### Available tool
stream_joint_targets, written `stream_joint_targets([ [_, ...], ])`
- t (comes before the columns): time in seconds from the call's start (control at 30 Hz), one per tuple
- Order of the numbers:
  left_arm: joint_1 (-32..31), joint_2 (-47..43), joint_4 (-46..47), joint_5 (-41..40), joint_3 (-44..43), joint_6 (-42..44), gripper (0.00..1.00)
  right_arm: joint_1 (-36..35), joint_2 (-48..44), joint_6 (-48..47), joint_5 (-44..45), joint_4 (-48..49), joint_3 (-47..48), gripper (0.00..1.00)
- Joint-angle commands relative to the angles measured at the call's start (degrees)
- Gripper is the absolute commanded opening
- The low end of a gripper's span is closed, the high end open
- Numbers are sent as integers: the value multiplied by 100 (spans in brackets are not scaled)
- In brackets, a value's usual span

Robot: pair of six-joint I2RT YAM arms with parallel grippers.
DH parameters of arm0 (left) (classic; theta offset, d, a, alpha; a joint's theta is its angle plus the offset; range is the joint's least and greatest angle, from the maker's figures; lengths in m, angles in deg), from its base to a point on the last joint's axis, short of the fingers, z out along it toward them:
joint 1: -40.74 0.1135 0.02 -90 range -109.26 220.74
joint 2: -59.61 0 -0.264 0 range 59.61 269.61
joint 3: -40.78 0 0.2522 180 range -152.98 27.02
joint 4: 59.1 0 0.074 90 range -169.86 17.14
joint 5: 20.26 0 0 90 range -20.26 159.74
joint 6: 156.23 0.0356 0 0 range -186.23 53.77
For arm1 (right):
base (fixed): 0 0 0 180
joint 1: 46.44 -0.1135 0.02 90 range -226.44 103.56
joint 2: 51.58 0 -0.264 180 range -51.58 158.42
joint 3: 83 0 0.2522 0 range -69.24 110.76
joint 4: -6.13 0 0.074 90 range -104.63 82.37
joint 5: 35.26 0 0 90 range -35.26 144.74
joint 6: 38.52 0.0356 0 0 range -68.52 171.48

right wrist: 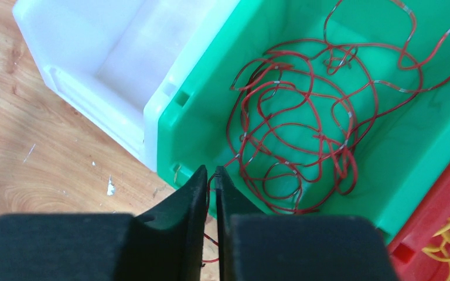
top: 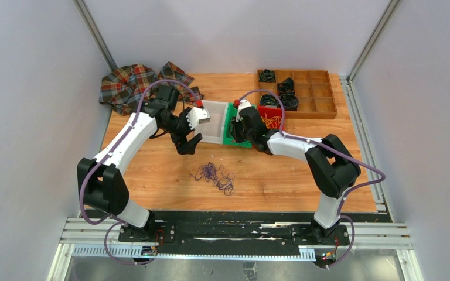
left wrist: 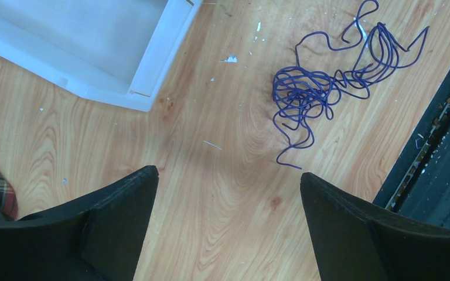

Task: Untangle the cables

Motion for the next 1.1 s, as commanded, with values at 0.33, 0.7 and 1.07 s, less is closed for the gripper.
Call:
stream_joint_targets([
  [0.33, 12, 34, -438, 414, 95, 396, 94, 264, 576, -1008, 523, -213, 1020, 1],
  [0.7, 1, -101, -472, 695, 354, 818, 94, 264, 1255, -1652, 1029, 88, 1282, 1],
  [1.07, -344, 292, -228, 520, 425, 825, 92, 263, 559, -1997, 1141, 120, 1364, 44],
])
